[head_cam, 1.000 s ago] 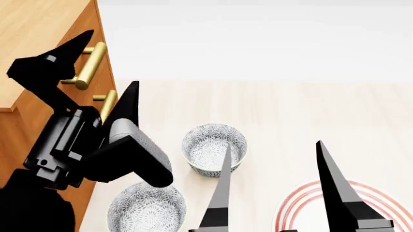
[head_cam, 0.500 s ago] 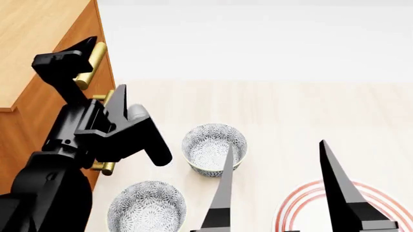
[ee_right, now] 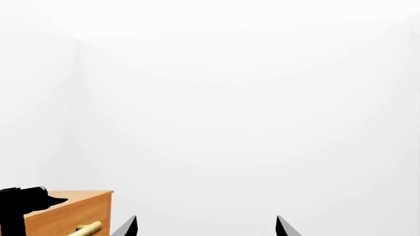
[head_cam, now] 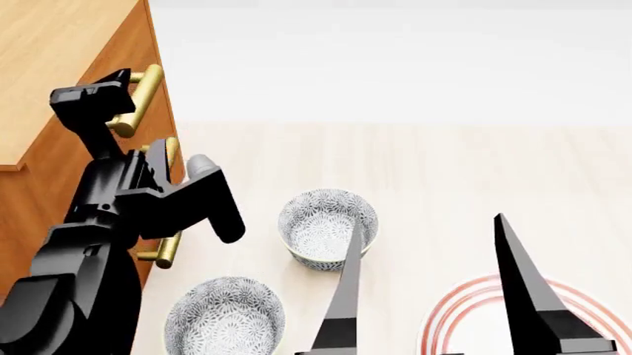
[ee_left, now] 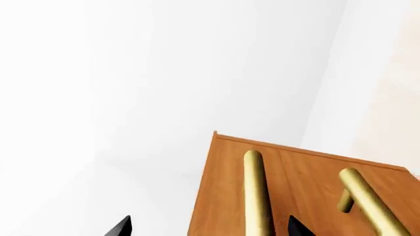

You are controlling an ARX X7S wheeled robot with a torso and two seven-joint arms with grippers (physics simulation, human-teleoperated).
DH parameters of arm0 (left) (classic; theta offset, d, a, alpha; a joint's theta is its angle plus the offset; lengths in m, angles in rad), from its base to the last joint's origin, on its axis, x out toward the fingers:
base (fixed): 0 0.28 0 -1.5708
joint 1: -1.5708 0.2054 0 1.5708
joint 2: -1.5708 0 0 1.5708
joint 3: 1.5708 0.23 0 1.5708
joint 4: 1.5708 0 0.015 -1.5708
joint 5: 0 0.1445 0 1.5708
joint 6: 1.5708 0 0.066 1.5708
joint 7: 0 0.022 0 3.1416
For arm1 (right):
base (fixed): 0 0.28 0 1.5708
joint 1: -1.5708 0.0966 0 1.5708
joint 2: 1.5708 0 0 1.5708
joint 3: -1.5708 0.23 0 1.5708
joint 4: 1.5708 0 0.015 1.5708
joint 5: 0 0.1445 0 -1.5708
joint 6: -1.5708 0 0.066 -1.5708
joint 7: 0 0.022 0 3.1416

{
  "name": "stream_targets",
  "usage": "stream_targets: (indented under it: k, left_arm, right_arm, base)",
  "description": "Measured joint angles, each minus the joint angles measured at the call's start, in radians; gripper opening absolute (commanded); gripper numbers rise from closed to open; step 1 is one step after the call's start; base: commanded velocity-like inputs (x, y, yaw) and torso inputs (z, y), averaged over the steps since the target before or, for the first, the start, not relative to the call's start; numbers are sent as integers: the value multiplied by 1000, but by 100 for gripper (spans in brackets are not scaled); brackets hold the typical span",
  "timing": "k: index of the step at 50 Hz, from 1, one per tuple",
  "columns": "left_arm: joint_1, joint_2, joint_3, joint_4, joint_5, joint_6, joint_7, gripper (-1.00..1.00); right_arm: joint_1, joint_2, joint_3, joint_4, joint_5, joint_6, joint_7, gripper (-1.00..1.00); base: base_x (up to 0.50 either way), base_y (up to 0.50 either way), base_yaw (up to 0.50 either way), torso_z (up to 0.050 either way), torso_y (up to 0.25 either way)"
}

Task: Open the top drawer of the cabinet.

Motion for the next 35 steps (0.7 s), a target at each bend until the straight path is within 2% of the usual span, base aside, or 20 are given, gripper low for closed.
stream_targets:
  k: [19, 35]
  left_arm:
    - [-14, 21, 14, -144, -12, 40, -10, 100]
    - [-49, 72, 17, -339, -32, 139, -51, 100]
  right_arm:
    - [5, 16, -4, -6, 13, 0, 19, 100]
    - [4, 28, -7, 1, 21, -11, 32, 100]
  base:
    - [0, 0, 0, 0, 0]
    - [0, 0, 0, 0, 0]
